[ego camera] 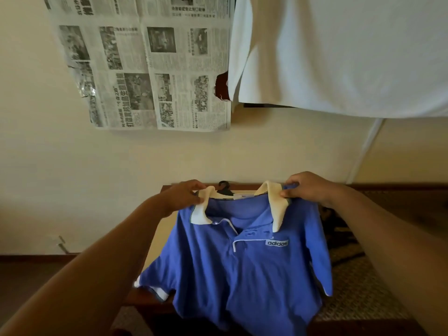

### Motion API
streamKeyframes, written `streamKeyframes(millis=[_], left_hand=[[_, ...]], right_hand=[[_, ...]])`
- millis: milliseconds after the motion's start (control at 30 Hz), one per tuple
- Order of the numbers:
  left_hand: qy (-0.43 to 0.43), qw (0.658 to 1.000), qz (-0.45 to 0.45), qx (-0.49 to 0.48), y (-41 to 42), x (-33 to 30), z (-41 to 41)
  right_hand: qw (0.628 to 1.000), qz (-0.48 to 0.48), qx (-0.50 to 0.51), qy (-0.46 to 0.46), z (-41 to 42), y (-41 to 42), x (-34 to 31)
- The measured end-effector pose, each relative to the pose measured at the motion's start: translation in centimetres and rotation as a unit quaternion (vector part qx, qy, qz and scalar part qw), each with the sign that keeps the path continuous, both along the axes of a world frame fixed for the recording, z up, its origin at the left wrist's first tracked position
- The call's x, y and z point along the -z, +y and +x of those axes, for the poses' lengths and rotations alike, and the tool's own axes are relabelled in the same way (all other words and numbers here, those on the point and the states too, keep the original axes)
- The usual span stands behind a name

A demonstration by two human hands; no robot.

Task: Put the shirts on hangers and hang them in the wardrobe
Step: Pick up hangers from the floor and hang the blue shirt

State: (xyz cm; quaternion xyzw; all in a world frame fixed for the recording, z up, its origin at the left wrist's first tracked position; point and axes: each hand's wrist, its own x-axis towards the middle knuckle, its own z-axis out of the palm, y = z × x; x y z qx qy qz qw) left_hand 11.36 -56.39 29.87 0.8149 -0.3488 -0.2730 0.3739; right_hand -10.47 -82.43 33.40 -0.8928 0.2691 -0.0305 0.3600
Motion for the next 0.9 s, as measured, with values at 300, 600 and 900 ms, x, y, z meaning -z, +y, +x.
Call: streamKeyframes(millis=[300, 600, 900], left_hand=[[-0.229, 0.961, 0.145, -0.056, -3.2, 4.6, 1.5], [-0.171, 0.974, 0.135, -0.065, -5.6, 8.3, 6.5], [-0.147, 0.974, 0.164, -0.045, -9.2, 13.8, 17.2]], right_hand=[[1.0, -0.026, 0.005, 0.01, 1.3, -4.9, 5.9], [0.99, -0.128, 0.056, -0.002, 6.5, -8.0, 12.1], [0.993, -0.097, 0.041, 0.058, 16.0, -12.0, 16.9]])
